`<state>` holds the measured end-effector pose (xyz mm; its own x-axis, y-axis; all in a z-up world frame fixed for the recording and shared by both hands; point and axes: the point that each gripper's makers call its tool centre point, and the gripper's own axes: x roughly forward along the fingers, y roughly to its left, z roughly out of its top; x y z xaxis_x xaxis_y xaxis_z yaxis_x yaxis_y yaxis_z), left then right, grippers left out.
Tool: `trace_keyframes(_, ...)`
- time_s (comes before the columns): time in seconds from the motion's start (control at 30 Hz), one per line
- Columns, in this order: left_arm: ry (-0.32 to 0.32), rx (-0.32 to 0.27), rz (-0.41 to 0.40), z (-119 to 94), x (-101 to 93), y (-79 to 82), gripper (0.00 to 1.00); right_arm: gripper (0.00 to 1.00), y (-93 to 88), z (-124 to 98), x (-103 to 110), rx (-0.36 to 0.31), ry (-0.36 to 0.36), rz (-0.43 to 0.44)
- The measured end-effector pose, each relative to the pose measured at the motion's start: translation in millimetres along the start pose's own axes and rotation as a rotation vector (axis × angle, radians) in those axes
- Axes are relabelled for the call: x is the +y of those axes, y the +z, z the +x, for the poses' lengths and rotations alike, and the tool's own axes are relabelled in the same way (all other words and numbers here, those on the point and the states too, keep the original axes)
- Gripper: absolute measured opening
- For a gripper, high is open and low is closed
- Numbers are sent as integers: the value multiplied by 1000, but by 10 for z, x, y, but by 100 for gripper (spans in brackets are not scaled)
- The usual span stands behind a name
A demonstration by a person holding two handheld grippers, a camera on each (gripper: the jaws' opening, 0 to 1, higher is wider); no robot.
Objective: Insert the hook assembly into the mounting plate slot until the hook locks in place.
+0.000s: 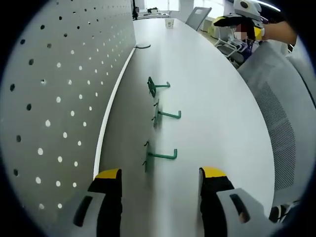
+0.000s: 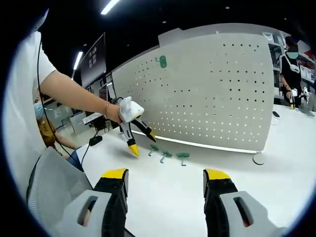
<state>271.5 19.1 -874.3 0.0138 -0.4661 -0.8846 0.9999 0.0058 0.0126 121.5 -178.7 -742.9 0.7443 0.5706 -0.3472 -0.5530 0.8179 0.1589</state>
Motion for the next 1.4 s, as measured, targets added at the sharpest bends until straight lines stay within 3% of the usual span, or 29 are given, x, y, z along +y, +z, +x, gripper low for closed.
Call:
trace_keyframes(0.27, -32, 44, 32, 85, -10, -6, 63, 59, -17, -5, 12, 4, 0, 6)
trace_keyframes(0.33, -46, 54, 75, 90, -37, -7, 64, 58, -11, -11, 16, 3, -2, 9)
trace_keyframes(0.6, -50, 49, 77, 84, -18, -4, 60, 57, -4, -29, -7, -7, -14, 19)
trace_keyframes(0.77, -43, 35, 62, 77, 0, 27, 47, 56, -13, -32, -3, -7, -12, 25)
trace_keyframes(0.9, -30, 30, 46, 81, 27, 48, 31, 55, -21, -31, -11, -6, -11, 30)
trace_keyframes(1.4, 54, 5, -30, 95, 134, 50, 13, 53, -14, -21, 14, -12, -3, 34)
